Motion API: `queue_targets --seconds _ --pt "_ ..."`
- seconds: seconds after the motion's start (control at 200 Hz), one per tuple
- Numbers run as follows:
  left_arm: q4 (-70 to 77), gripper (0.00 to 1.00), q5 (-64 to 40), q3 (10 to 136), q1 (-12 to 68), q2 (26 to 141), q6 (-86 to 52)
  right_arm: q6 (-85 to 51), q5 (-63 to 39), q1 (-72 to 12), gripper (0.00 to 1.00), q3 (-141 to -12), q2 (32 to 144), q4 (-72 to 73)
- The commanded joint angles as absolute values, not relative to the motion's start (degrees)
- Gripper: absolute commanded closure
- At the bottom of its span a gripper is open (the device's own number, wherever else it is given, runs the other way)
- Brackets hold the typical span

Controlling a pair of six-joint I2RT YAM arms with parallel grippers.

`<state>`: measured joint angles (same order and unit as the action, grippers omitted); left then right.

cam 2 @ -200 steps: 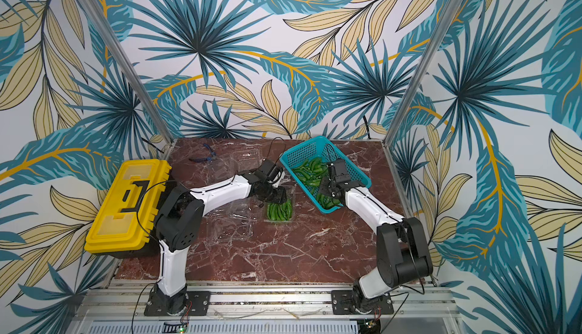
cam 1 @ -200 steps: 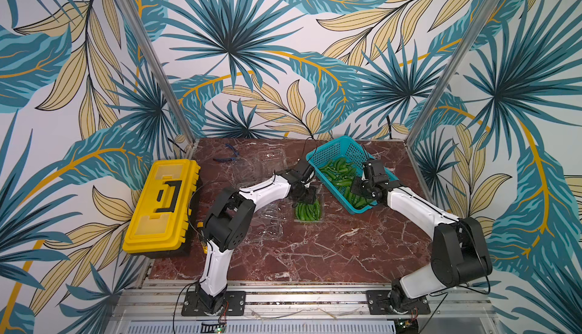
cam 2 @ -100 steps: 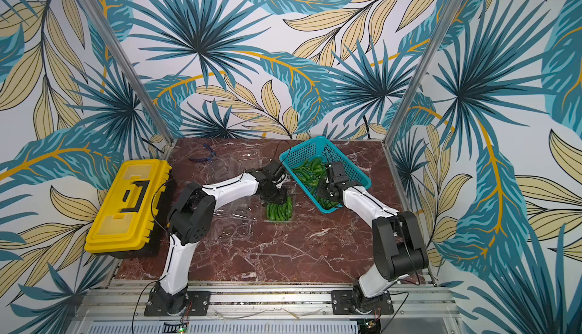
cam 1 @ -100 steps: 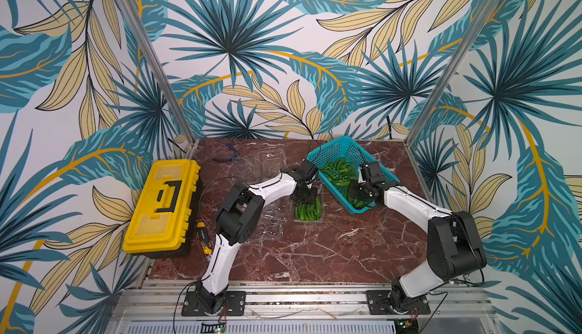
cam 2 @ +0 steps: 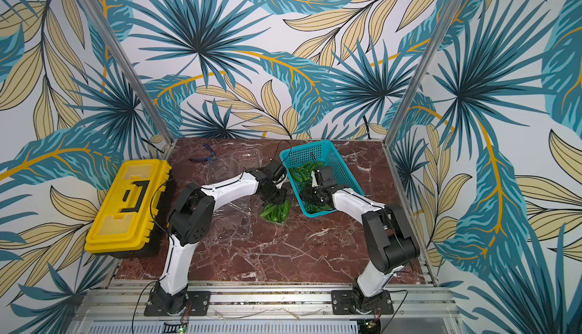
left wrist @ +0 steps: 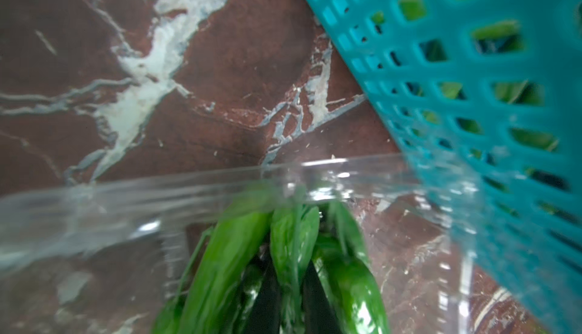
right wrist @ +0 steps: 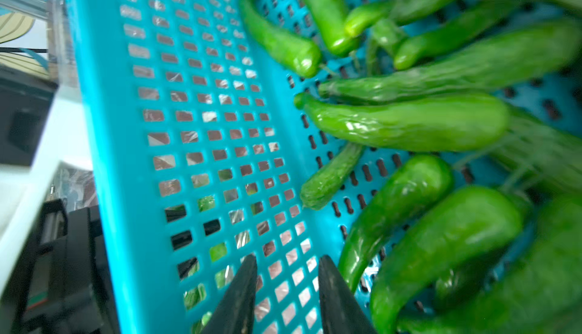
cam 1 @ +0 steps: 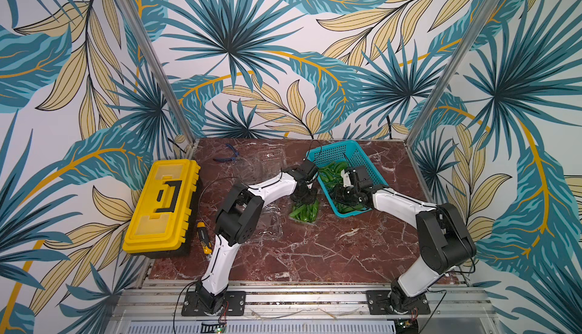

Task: Take small green peppers out of containers
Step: Pick up the green pepper from the packing box, then place the green pepper in the basket.

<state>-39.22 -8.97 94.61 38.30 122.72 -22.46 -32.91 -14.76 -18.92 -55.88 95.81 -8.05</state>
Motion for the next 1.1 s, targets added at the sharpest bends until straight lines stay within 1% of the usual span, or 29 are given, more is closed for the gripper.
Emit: queue_targets --seconds 0.0,0.04,0.1,0.165,0.32,0.566,0.626,0.711,0.811,0.876,0.966,1.092 --pt "-39.2 0.92 -9.3 93.0 38.6 117.8 -21.5 -36.6 -18.6 -21.3 0.65 -54.3 97.2 -5.3" --pt "-39.2 0.93 -9.2 92.6 38.6 117.0 -21.3 -37.0 -19.0 -22.0 0.65 -54.5 97.4 -5.1" --pt "-39.2 0.98 -9.1 91.8 38.6 115.7 -21.4 -37.2 -18.7 -22.9 0.65 -55.0 97.6 -5.3" --pt "-39.2 1.00 -8.8 90.9 38.6 114.2 -21.3 -37.3 -17.9 -23.3 0.65 -55.6 97.6 -5.6" --pt "-39.3 1.00 -7.1 88.7 38.6 109.9 -21.1 -36.3 -12.7 -23.3 0.65 -57.0 96.2 -8.1" --pt "-43.5 1.00 5.1 88.5 38.7 104.5 -21.6 -34.5 -4.0 -23.2 0.65 -57.5 91.8 -10.4" --pt "-43.5 1.00 6.2 89.1 38.6 103.4 -21.5 -34.5 -2.5 -23.2 0.65 -57.1 91.0 -10.4" --pt "-43.4 1.00 3.7 92.1 38.6 103.1 -20.8 -34.4 -1.0 -23.2 0.65 -56.5 89.9 -10.7" --pt "-43.2 1.00 -4.3 98.9 38.8 105.8 -19.5 -34.8 1.5 -23.2 0.65 -55.0 88.3 -10.5" --pt "-42.3 1.00 -9.1 103.9 39.1 108.7 -18.5 -34.9 2.7 -22.7 0.65 -54.3 87.2 -10.5" --pt "-42.1 1.00 -13.1 111.2 39.6 113.9 -17.8 -34.9 4.0 -22.2 0.65 -53.5 85.9 -11.1" --pt "-42.0 1.00 -14.8 119.5 40.7 121.9 -17.0 -34.7 5.9 -21.6 0.65 -52.2 83.8 -11.9"
